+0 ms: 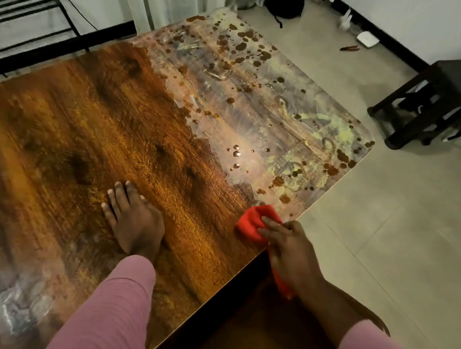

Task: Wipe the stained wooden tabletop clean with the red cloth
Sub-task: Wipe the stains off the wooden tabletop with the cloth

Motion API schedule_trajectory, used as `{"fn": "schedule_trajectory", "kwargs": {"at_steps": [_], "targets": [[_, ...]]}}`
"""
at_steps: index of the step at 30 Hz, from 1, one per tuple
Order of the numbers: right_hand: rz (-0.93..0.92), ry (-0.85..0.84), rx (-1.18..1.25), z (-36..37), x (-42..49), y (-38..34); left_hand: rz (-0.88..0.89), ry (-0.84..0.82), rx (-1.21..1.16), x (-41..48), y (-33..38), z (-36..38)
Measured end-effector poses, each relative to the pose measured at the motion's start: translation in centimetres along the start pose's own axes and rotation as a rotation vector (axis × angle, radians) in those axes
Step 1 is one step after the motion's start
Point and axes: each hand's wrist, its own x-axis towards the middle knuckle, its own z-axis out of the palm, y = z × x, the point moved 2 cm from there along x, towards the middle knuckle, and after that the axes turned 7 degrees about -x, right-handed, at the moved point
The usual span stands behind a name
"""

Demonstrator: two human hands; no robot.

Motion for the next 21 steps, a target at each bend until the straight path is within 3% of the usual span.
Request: {"fn": "schedule_trajectory", "kwargs": {"at_steps": [2, 4, 10, 16, 19, 21], "targets": [[0.163, 0.057, -0.035, -0.3, 1.1, 0.9, 0.028, 0.019, -0.018, -1.0, 0.6, -0.2], [0.202, 0.057, -0.019, 0.3, 0.7, -0.4, 0.084, -0.004, -0.03, -3.0, 2.1, -0.1], [-0.237, -0.071, -0.099, 1.2, -1.9, -2.0, 0.094, -0.097, -0.096, -9.9, 9.2, 1.3], [0.232, 0.091, -0.049, -2.9, 3.8, 6.8, 0.012, -0.089, -0.162, -9.5, 12.3, 3.0], [0.254, 0.108, -0.024, -2.1, 4.1, 5.9, -0.06, -0.046, -0.125, -8.2, 12.1, 3.8], [0.133, 0.059, 0.028, -0.7, 2.6, 3.7, -0.123, -0.011, -0.102, -7.1, 12.3, 4.5]]}}
